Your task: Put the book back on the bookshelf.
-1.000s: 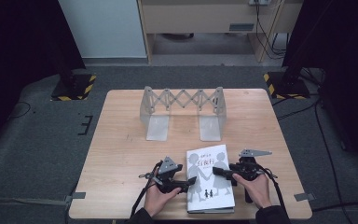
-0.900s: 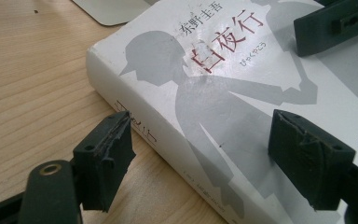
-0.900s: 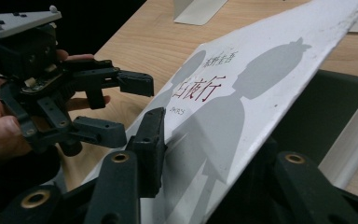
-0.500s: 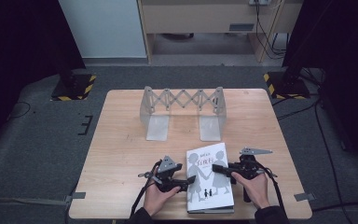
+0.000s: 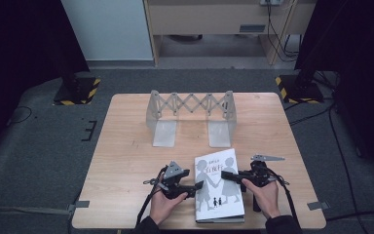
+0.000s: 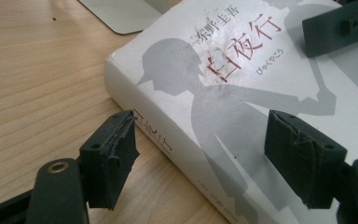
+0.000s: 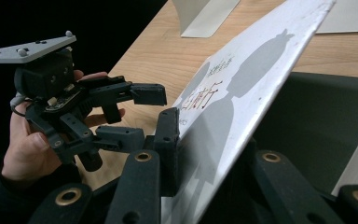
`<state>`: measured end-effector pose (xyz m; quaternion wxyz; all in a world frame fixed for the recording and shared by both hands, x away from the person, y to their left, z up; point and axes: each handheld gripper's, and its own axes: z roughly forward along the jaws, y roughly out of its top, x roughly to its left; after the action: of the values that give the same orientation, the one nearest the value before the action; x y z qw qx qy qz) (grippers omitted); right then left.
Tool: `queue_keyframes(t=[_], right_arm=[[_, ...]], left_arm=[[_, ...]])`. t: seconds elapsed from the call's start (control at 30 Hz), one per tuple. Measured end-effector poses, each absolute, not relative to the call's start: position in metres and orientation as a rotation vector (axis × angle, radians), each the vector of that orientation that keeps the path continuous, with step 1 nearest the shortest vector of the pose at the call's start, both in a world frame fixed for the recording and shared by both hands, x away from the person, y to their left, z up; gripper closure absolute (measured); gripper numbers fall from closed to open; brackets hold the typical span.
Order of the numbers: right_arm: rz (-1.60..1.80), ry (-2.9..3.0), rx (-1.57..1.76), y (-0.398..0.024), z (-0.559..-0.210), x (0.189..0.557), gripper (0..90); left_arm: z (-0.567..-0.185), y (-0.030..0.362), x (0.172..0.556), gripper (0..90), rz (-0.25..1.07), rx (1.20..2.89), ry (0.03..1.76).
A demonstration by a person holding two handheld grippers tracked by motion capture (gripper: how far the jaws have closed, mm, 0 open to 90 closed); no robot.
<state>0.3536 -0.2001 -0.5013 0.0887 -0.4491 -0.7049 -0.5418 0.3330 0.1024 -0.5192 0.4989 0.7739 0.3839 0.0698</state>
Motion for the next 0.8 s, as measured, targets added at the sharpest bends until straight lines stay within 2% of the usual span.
queue_keyframes(t=[0.53, 0.8], right_arm=[[-1.723, -1.96, -1.321, -0.198, -0.487, 0.353, 74.6], [-1.806, -1.967, -1.23, -0.198, -0.474, 0.35, 75.1]], left_arm=[[-0.515, 0.107, 0.337, 24.1, 0.11, 1.795, 0.936], [-0.515, 0.104, 0.336, 19.1, 0.054, 1.764, 0.883]])
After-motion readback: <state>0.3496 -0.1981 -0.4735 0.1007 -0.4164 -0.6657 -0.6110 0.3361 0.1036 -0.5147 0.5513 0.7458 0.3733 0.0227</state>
